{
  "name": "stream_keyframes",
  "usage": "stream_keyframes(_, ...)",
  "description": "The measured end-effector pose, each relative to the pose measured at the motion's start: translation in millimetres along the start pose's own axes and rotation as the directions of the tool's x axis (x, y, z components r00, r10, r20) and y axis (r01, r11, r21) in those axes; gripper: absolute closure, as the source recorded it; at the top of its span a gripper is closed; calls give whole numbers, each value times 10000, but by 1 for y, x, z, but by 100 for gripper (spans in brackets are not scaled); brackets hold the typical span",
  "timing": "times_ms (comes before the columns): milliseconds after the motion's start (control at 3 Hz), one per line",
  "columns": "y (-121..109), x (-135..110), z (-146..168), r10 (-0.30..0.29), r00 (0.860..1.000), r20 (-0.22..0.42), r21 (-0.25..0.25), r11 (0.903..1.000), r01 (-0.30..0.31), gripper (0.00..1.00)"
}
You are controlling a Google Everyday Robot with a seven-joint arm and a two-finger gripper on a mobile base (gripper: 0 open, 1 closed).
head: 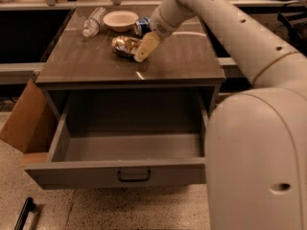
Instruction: Pick orange can from top drawer and place on counter
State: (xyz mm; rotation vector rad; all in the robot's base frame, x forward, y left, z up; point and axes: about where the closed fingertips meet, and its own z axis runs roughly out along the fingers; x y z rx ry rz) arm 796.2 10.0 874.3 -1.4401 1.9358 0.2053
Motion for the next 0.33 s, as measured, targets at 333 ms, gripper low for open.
stream_keyframes(333,2,34,-33,585,9983,-78,459,9973,-580,0)
